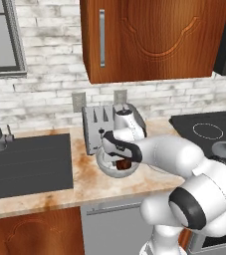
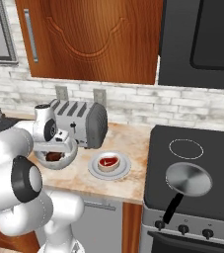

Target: Place one of the steaks on the plate and the other in the bowl. Then place the bowl in the fridge.

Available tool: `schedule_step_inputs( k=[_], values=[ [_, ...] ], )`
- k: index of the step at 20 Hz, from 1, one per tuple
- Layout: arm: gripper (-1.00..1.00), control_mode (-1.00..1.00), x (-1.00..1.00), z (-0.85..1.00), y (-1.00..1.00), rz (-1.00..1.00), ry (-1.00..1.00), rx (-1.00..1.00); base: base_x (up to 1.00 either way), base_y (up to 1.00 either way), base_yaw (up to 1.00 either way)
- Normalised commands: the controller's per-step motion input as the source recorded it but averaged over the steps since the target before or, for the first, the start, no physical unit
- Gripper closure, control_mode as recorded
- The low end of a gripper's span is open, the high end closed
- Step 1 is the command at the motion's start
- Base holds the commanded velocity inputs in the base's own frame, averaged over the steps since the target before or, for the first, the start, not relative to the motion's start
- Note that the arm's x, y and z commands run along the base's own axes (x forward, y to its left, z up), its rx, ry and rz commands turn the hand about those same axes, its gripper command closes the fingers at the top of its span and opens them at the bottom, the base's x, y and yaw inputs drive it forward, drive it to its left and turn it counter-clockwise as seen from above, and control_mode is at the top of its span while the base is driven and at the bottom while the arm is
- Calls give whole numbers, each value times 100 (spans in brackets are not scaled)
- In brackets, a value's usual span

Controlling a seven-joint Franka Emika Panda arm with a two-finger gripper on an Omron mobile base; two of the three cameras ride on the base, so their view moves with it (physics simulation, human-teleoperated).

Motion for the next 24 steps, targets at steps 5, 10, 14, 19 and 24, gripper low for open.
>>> schedule_step_inputs(
  k=[5, 10, 14, 19, 24],
  values=[
    [-100, -100, 0, 19, 0, 0, 0, 0, 0, 0, 0],
    [-100, -100, -35, 47, -2, 0, 0, 0, 0, 0, 0],
    [-100, -100, -89, 53, -17, 0, -7, 0, 0, 0, 0],
    [-100, -100, -97, 26, -34, 0, -14, 0, 0, 0, 0],
    [-100, -100, -37, 4, -69, -6, -9, 0, 0, 0, 0]
  ],
)
